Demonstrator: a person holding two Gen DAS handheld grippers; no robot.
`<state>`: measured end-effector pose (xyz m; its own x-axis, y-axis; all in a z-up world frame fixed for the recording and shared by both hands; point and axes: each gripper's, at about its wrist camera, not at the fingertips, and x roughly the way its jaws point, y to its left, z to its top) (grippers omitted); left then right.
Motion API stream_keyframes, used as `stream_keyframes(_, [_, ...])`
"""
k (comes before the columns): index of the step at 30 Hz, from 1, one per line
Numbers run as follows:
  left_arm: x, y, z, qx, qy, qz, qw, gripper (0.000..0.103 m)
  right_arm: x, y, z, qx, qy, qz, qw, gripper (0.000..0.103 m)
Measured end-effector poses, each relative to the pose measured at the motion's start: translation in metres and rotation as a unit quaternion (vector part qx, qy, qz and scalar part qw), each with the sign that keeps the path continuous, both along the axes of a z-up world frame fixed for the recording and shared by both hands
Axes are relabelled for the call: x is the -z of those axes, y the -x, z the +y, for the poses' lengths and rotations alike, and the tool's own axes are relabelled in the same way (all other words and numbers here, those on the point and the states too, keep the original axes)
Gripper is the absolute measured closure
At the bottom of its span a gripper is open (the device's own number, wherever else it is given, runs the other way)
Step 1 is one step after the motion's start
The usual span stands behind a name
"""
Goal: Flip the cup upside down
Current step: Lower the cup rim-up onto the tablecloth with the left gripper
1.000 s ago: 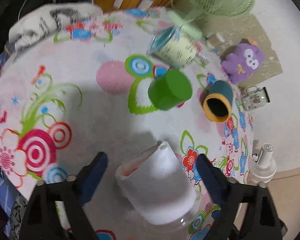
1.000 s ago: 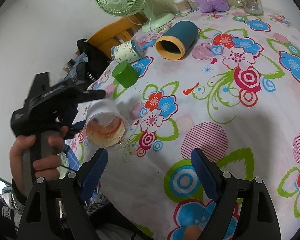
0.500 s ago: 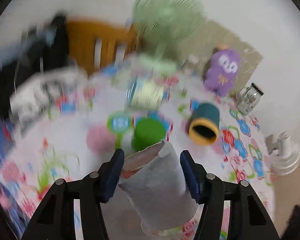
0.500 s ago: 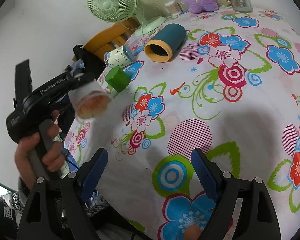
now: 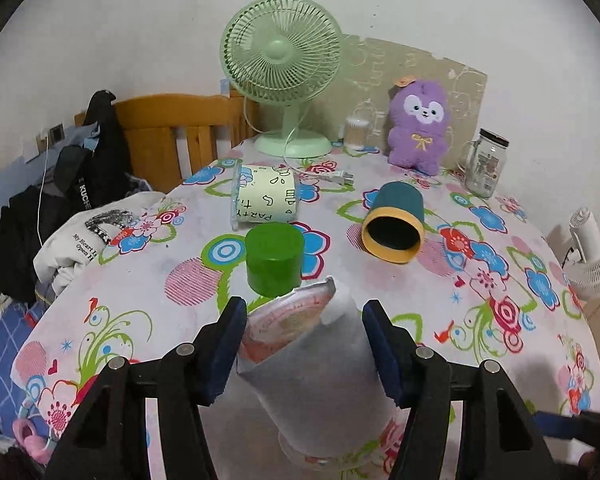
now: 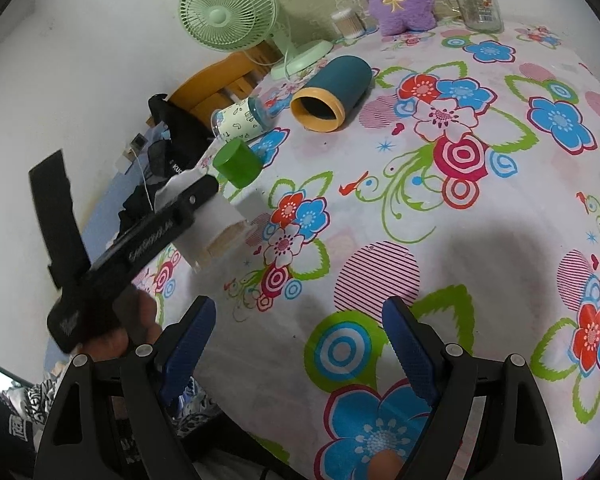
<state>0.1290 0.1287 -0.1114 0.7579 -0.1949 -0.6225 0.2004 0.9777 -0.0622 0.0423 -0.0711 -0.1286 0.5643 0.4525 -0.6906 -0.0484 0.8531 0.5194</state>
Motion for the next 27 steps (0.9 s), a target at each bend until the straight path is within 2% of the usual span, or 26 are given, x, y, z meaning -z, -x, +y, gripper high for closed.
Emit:
stream_keyframes(2, [-0.002,0.006,0.001,0.004,-0.001,0.002,1.0000,0.038,-0.001,0.000,0.003,-0.003,0.000,-0.002,1.000,0.016])
stream_keyframes(4, [-0.002,0.008,0.002,0.011,0.003,0.013,0.9998,0.027,-0.003,0.001,0.006,-0.007,0.002,-0.005,1.000,0.016])
stream_keyframes(7, [-0.003,0.011,0.004,0.018,0.007,0.024,0.9995,0.016,-0.006,0.002,0.011,-0.013,0.005,-0.010,1.000,0.016])
stream_keyframes(10, [-0.007,0.016,0.008,0.019,0.007,0.025,0.9995,0.011,-0.009,0.004,0.013,-0.015,0.007,-0.013,1.000,0.016])
stream_keyframes(18, [-0.018,0.020,0.034,0.024,0.028,0.060,0.9975,0.001,-0.018,0.008,0.019,-0.017,0.015,-0.021,1.000,0.016])
stream_keyframes(27, [-0.022,0.019,0.069,0.045,0.073,0.093,0.9919,0.001,-0.022,0.001,0.032,-0.028,0.020,-0.021,0.999,0.016])
